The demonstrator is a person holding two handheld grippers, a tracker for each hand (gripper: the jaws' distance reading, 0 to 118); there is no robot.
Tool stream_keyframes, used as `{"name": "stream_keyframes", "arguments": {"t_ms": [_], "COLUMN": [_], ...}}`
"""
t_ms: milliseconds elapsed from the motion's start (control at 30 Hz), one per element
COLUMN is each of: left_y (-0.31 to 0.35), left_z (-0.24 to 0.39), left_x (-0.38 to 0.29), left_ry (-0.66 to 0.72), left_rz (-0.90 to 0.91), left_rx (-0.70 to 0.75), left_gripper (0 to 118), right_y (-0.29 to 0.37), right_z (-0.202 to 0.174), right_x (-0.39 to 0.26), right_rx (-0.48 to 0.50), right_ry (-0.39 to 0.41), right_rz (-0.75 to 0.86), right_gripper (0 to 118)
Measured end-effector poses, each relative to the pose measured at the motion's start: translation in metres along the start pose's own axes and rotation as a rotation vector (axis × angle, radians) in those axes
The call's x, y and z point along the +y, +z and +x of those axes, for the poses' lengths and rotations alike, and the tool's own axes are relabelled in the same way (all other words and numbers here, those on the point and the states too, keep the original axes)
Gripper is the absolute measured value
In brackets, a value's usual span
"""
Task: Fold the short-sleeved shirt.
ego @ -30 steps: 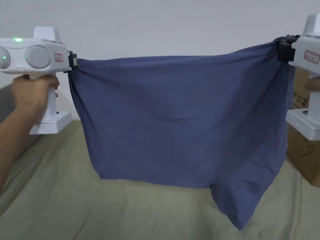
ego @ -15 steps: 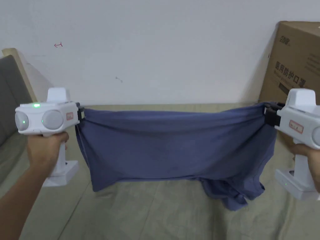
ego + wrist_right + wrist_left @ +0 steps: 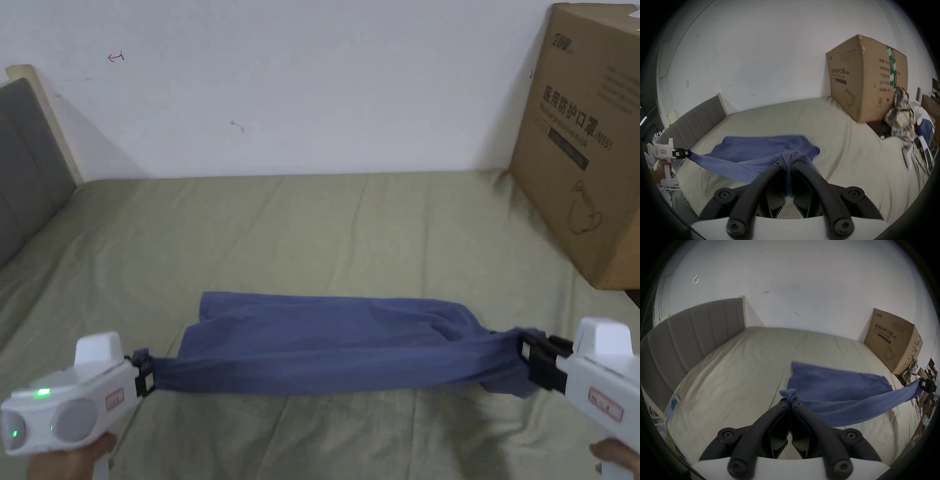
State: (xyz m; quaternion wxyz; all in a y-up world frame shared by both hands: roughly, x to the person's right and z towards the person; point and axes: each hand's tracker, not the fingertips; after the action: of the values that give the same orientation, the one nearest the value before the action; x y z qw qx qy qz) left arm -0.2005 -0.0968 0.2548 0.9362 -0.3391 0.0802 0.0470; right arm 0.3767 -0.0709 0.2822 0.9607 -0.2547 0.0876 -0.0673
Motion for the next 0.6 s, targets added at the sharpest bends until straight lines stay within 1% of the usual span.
{"name": "stream_keyframes", "arguments": {"t_ms": [67,133,267,333,533,600], "left_y": [0.011,0.025,0.046,0.050,0.060,0.055], "left_z": [-0.009,-0.017,-0.029,-0.034,-0.033,-0.034], "left_x": [-0.027,-0.053,-0.094,-0.111,-0.156,-0.164], "left_ry": [0.003,0.028,0.060,0.045,0.030,0.023], "left_rz": [-0.027,-0.054,-0.091,-0.118,-0.189,-0.218], "left_rx": [0.011,0.007,0.015,0.021,0.046,0.055], "left_gripper": [0,0,0,0,0,0], "right_y": [0.019,0.035,0.058,0.065,0.076,0.070], "right_z": [-0.003,-0.004,0.002,0.010,0.021,0.028], "right_x": [-0.026,-0.049,-0.094,-0.115,-0.160,-0.175], "right_rx": [0.001,-0.002,-0.023,-0.032,-0.065,-0.095], "right_ry": [-0.029,-0.076,-0.117,-0.145,-0.179,-0.188], "right_rz": [-0.027,-0.060,-0.113,-0.142,-0.229,-0.274], "right_gripper": [3,3,3,3,3,3]}}
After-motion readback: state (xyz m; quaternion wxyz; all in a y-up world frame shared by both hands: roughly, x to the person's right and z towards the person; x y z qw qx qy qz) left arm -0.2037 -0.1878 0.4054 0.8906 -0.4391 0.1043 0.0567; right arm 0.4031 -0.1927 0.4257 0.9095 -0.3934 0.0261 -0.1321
